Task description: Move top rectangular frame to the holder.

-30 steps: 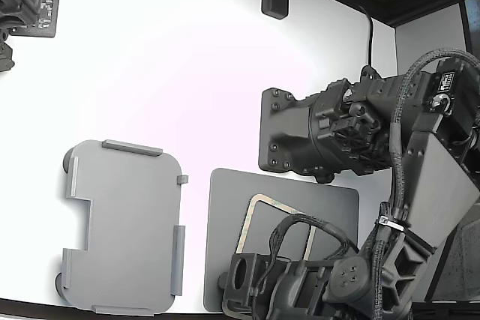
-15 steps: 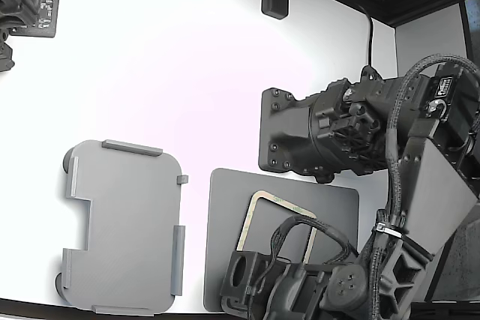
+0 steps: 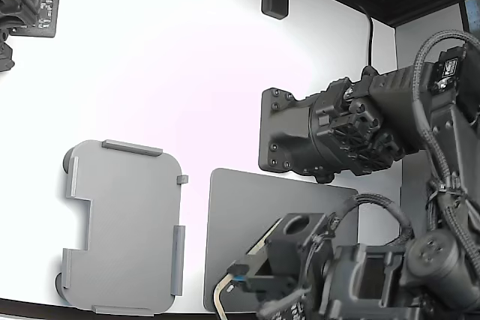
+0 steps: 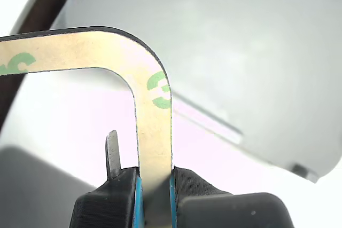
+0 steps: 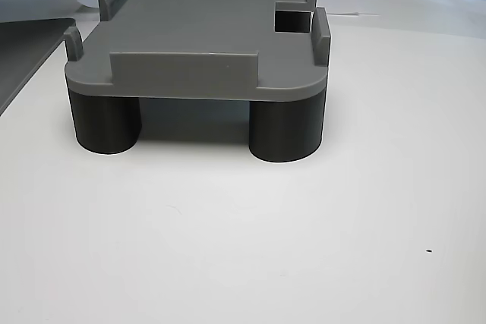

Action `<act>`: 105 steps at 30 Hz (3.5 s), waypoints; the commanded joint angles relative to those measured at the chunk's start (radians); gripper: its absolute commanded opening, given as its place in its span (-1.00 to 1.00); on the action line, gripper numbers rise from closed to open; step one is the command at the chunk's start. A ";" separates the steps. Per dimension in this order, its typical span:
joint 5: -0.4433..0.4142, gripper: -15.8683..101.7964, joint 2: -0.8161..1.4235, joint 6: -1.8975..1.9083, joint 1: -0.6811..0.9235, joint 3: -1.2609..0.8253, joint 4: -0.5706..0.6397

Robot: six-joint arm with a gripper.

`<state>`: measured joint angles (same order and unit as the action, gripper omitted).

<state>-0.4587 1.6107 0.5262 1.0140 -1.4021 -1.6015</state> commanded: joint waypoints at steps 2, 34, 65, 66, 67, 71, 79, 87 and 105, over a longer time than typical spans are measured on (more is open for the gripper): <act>-0.103 -0.92 0.161 0.439 -0.046 -0.063 0.037; 0.245 -0.92 -0.156 1.631 -0.506 0.183 -0.054; 0.367 -0.92 -0.256 1.577 -0.545 0.132 -0.055; 0.367 -0.92 -0.258 1.575 -0.545 0.132 -0.055; 0.365 -0.92 -0.259 1.575 -0.545 0.130 -0.055; 0.367 -0.92 -0.261 1.583 -0.545 0.127 -0.055; 0.373 -0.92 -0.256 1.592 -0.545 0.112 -0.055; 0.382 -0.92 -0.244 1.592 -0.545 0.092 -0.055; 0.356 0.97 -0.229 1.566 -0.545 0.094 -0.054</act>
<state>-0.0966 1.3468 2.0954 0.4847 -1.3422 -1.6460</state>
